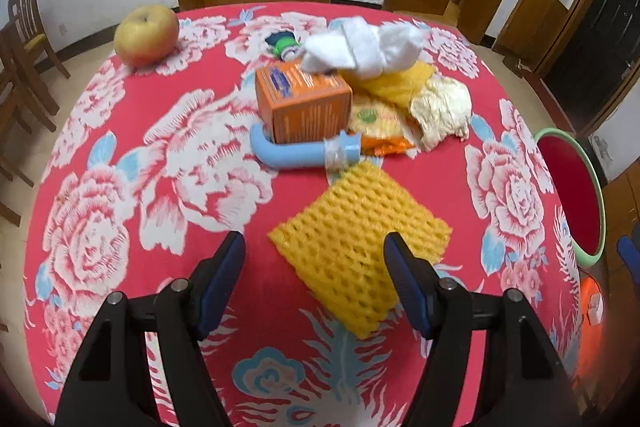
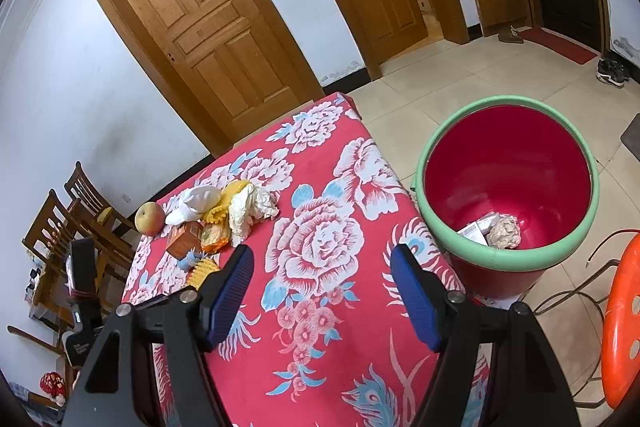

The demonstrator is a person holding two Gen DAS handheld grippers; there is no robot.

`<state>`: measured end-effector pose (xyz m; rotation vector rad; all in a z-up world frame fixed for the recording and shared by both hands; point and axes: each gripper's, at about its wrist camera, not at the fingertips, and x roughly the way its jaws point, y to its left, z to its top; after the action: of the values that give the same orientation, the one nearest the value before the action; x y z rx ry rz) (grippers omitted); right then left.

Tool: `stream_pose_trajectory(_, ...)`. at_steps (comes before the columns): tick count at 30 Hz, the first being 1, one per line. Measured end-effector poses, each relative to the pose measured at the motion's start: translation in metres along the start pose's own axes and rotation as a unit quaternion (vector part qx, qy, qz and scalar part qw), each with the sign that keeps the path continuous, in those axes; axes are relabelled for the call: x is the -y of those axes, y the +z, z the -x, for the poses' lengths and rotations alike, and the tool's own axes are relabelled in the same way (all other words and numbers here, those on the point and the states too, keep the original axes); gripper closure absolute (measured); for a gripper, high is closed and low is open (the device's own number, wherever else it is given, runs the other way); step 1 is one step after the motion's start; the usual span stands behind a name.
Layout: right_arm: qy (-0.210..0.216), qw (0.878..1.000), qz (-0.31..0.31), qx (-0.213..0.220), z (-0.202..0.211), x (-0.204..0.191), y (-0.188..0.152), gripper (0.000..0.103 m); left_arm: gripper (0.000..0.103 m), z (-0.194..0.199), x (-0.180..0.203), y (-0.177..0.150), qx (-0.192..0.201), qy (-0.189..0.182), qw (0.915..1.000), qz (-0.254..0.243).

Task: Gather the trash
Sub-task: 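Move both open tools back over the table, then grasp the yellow foam net sleeve with the left tool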

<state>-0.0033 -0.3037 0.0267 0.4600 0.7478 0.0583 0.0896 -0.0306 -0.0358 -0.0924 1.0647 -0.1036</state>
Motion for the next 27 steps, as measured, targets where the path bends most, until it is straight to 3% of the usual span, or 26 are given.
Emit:
stream_pose_trajectory(4,0.001,1.0,0.002,-0.003,-0.002,-0.002,-0.001,0.03,0.04,-0.005,0.004,-0.006,-0.001,-0.015,0.9999,-0.002)
stream_pose_trajectory(9,0.001,1.0,0.009,-0.007,-0.005,-0.007,-0.002,0.03,0.068,-0.003,0.009,-0.009,0.005,-0.045,0.999,-0.008)
stream_pose_trajectory(11,0.001,1.0,0.011,-0.008,-0.007,-0.01,-0.003,0.03,0.086,-0.001,0.011,-0.009,0.006,-0.061,0.9981,-0.008)
stream_pose_trajectory(13,0.001,1.0,0.014,-0.01,-0.008,-0.012,-0.003,0.03,0.091,0.003,0.013,-0.01,0.012,-0.066,0.9977,-0.011)
stream_pose_trajectory(21,0.001,0.999,0.031,-0.019,-0.018,-0.026,0.0,0.03,0.092,0.034,0.003,-0.001,0.051,-0.069,0.9963,-0.005)
stream_pose_trajectory(27,0.008,0.998,0.059,-0.035,-0.041,-0.047,0.006,0.03,0.092,0.056,-0.012,0.019,0.093,-0.041,0.9949,0.001)
